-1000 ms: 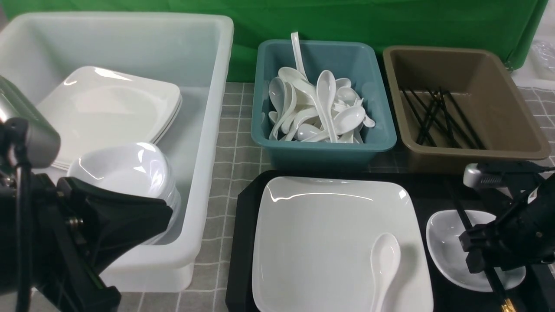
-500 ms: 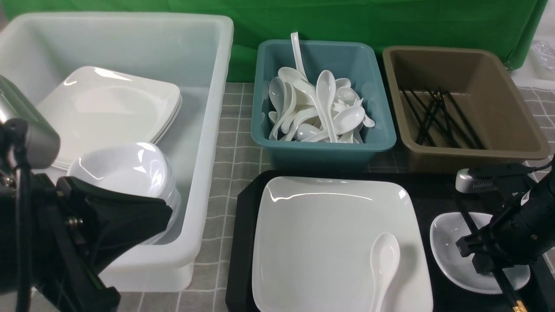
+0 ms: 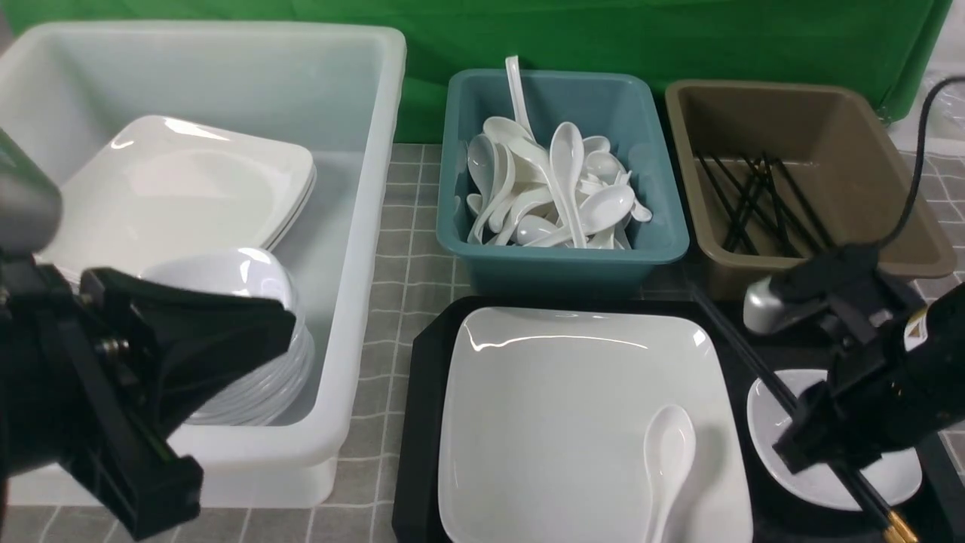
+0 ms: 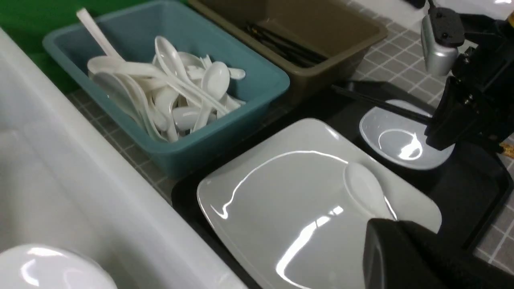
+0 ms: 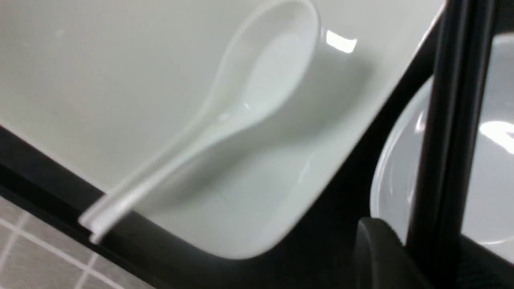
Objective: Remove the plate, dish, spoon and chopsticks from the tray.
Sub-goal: Use the right arm to put the chopsticks into the small storage box on the right, then use the right arm to grab a small plate from the dinner plate, then use the right arm to put the small plate into the large storage box on the left, then use the left arm to grab a soup spoon from the plate
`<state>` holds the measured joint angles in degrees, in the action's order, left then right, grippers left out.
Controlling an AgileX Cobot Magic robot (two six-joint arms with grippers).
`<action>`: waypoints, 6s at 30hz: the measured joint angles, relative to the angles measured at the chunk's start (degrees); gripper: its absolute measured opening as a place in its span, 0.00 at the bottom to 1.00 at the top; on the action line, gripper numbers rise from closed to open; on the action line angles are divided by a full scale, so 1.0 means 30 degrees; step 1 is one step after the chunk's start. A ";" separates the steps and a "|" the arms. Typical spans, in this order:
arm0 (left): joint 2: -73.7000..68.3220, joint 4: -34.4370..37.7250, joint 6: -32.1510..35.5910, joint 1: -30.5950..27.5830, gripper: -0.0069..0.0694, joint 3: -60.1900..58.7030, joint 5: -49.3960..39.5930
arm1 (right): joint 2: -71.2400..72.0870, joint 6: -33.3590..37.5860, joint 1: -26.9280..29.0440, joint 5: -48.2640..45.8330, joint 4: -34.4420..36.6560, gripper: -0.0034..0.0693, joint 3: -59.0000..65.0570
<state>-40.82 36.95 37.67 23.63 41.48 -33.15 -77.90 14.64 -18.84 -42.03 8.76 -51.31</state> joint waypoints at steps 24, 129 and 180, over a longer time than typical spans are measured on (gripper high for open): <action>0.0038 0.4213 0.4436 0.0000 0.10 0.0754 0.0191 | -1.1757 -0.1543 0.5131 0.6502 0.2394 0.34 -1.3237; 1.1479 -1.4836 -1.1989 0.0000 0.10 0.0776 -0.9794 | -1.6791 0.5376 -1.4773 0.0389 -0.7128 0.44 -2.4129; -1.8675 -1.0292 -1.5948 1.1623 0.12 0.9725 -0.2339 | 1.8190 -1.0495 -0.7887 -0.7574 -0.8808 0.24 0.2948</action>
<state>-96.84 6.08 -10.17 58.50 70.66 -40.17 -23.33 -16.85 -42.50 -64.76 -17.66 -42.46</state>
